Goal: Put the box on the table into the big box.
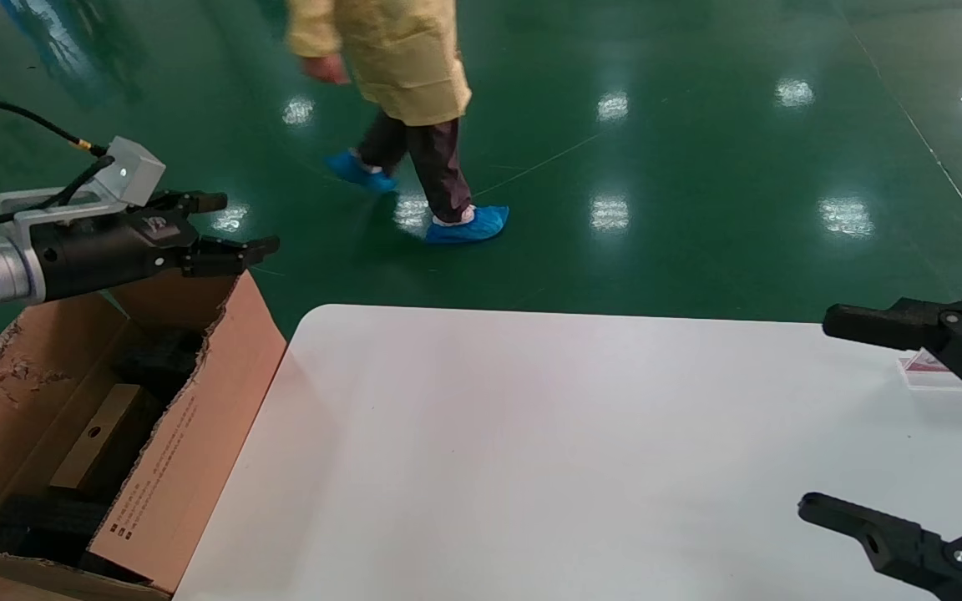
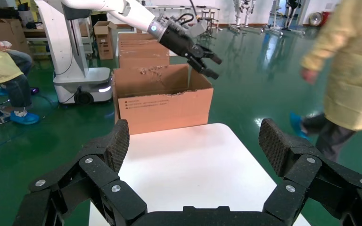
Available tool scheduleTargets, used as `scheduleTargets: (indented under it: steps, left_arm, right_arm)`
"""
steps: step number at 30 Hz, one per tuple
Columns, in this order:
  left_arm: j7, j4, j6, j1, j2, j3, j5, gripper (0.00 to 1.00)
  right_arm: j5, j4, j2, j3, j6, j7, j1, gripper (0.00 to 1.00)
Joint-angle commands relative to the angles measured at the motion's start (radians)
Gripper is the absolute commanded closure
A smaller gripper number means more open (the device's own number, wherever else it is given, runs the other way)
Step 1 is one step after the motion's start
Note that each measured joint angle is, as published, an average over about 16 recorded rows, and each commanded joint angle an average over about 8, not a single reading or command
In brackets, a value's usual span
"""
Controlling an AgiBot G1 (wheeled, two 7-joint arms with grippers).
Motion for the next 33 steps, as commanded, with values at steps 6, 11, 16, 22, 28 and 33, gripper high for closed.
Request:
scheduleTargets:
  steps: [6, 11, 16, 22, 28, 33]
  left_arm:
    - [-0.072, -0.179, 0.034, 0.087, -0.003, -0.018, -0.086, 0.00]
    - [-0.123, -0.308, 0.058, 0.149, -0.005, -0.031, -0.148, 0.00]
    - [-0.174, -0.435, 0.083, 0.211, -0.007, -0.044, -0.209, 0.00]
    - [-0.236, -0.589, 0.112, 0.285, -0.010, -0.059, -0.283, 0.00]
    - [-0.297, -0.743, 0.141, 0.360, -0.013, -0.074, -0.357, 0.00]
    - [-0.348, -0.870, 0.165, 0.421, -0.015, -0.087, -0.417, 0.00]
  right_arm:
    - [0.000, 0.000, 0.000, 0.000, 0.000, 0.000, 0.000, 0.00]
    - [0.000, 0.000, 0.000, 0.000, 0.000, 0.000, 0.000, 0.00]
    - [0.000, 0.000, 0.000, 0.000, 0.000, 0.000, 0.000, 0.00]
    - [0.000, 0.000, 0.000, 0.000, 0.000, 0.000, 0.000, 0.00]
    - [0.000, 0.000, 0.000, 0.000, 0.000, 0.000, 0.000, 0.00]
    - [0.000, 0.000, 0.000, 0.000, 0.000, 0.000, 0.000, 0.00]
